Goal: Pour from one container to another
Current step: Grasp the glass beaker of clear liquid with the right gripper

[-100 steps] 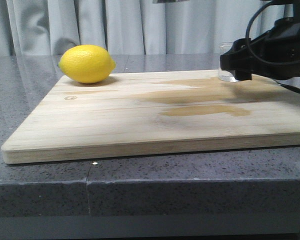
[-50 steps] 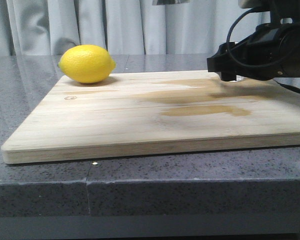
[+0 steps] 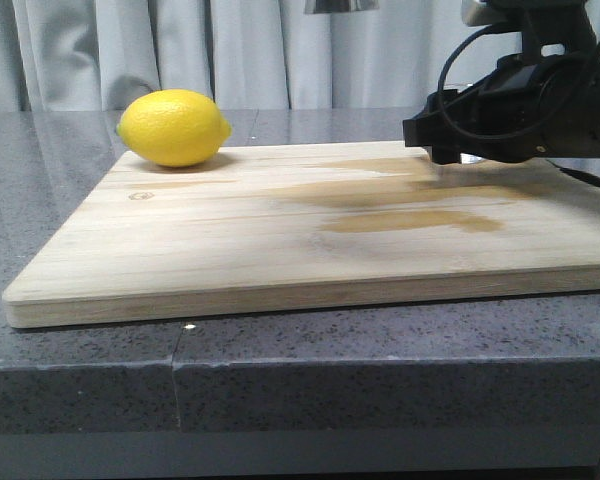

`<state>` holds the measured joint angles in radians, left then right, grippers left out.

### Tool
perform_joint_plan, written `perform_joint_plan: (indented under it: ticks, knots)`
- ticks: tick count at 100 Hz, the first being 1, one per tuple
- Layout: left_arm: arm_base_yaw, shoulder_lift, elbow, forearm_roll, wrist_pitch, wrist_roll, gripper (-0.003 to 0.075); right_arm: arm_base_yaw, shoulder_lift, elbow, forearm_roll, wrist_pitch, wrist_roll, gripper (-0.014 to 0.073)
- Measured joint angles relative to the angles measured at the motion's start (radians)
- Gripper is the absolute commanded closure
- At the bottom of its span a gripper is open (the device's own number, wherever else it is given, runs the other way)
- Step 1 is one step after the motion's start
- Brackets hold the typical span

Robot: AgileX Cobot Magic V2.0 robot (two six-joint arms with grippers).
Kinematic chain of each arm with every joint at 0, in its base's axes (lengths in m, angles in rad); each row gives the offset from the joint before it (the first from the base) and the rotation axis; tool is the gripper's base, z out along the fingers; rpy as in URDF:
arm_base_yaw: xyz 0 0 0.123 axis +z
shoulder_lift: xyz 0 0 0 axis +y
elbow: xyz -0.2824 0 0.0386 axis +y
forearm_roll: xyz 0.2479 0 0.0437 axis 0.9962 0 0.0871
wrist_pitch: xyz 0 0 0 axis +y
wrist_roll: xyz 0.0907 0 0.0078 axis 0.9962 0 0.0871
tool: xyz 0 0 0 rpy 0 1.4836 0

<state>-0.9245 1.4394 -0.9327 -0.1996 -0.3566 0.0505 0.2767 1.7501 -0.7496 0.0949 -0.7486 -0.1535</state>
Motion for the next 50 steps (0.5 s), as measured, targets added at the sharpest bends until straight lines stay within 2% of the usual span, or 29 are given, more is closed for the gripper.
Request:
perform_joint_plan:
  ticks: [8,20,50]
  knots:
    - [0.000,0.000,0.000,0.000,0.000,0.000,0.0739,0.000,0.000,0.000,0.000,0.000,0.000,0.0312]
    - [0.000,0.000,0.000,0.000,0.000,0.000,0.0739,0.000,0.000,0.000,0.000,0.000,0.000,0.0390]
    - [0.000,0.000,0.000,0.000,0.004,0.000,0.0739,0.000,0.002,-0.001,-0.002,0.000,0.000,0.0402]
